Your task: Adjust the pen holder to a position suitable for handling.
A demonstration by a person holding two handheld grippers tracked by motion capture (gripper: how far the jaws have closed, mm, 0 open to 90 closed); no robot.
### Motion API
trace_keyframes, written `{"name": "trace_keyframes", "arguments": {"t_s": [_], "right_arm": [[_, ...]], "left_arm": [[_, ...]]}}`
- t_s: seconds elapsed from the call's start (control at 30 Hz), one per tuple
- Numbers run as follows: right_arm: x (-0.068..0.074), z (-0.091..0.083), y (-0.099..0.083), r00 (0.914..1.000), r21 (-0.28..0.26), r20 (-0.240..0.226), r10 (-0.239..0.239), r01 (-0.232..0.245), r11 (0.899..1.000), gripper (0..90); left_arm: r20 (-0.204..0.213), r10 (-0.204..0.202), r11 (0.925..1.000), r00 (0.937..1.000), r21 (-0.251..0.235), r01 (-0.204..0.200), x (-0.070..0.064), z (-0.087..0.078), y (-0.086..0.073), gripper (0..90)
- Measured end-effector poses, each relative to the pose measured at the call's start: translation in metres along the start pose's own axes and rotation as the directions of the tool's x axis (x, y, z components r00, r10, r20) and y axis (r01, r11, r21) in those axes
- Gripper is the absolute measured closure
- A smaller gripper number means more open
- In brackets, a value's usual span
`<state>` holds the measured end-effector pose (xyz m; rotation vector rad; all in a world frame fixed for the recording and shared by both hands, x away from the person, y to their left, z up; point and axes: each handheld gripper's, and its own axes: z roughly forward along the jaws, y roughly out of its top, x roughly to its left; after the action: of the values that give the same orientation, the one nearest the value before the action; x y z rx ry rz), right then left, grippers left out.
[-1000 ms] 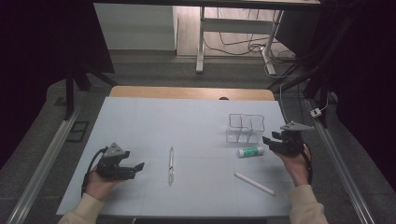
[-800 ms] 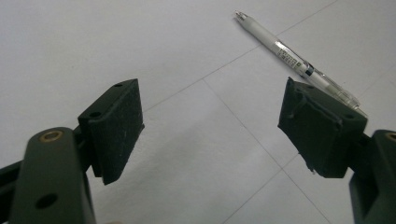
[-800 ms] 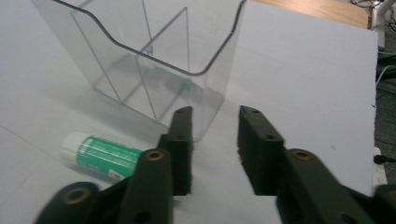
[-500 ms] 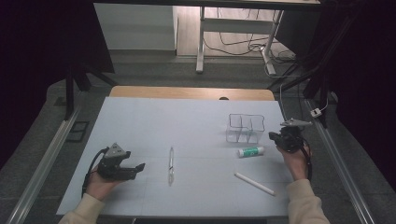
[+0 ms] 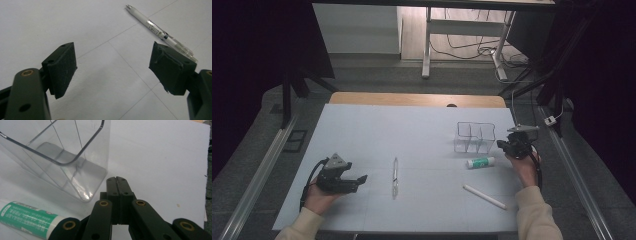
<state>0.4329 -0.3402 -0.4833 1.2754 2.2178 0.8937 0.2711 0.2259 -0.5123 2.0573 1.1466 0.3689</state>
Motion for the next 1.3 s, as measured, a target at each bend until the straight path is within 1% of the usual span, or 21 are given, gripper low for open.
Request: {"name": "trace_keyframes", "arguments": {"t_s": [0.27, 0.4, 0.47, 0.6, 0.63, 0.73, 0.87, 0.93, 1.3], "right_arm": [[0.001, 0.005, 0.002, 0.9998, 0.004, -0.02, -0.005, 0.005, 1.0, 89.3], [0.002, 0.007, 0.003, 0.9996, -0.003, -0.026, -0.01, 0.009, 1.0, 89.3], [0.003, 0.006, 0.004, 0.9994, -0.005, -0.027, -0.02, 0.02, 1.0, 89.3], [0.005, 0.007, 0.005, 0.9992, -0.013, -0.036, -0.015, 0.015, 1.0, 89.3], [0.006, 0.007, 0.006, 0.9989, -0.013, -0.042, -0.021, 0.021, 1.0, 89.3], [0.007, 0.007, 0.007, 0.9991, -0.01, -0.035, -0.025, 0.025, 1.0, 89.3], [0.007, 0.007, 0.007, 0.9991, -0.012, -0.037, -0.019, 0.018, 1.0, 89.4], [0.008, 0.007, 0.007, 0.999, -0.007, -0.035, -0.027, 0.027, 1.0, 89.3], [0.016, 0.01, 0.01, 0.9979, -0.003, -0.051, -0.04, 0.04, 0.999, 89.3]], "left_arm": [[-0.003, 0.002, 1.0, 1.0, 0.001, -0.002, 0.0, 0.001, 0.0, 22.0], [-0.003, 0.0, 1.0, 1.0, 0.001, 0.0, 0.0, 0.0, 0.0, 22.1], [-0.003, 0.001, 1.0, 1.0, 0.001, -0.001, 0.0, 0.001, 0.0, 22.1], [-0.007, -0.001, 1.0, 1.0, -0.006, 0.001, 0.001, 0.0, 0.0, 22.3], [-0.008, 0.0, 1.0, 1.0, -0.006, 0.0, 0.001, 0.0, 0.0, 22.3], [-0.007, 0.0, 1.0, 1.0, -0.004, 0.0, 0.001, 0.0, -0.001, 22.3], [-0.007, 0.0, 1.0, 1.0, -0.003, 0.0, 0.001, 0.0, -0.001, 22.3], [-0.007, 0.0, 1.0, 1.0, -0.001, 0.0, 0.001, 0.0, -0.001, 22.3], [-0.008, 0.001, 1.0, 1.0, 0.002, -0.001, 0.001, 0.0, -0.001, 22.3]]}}
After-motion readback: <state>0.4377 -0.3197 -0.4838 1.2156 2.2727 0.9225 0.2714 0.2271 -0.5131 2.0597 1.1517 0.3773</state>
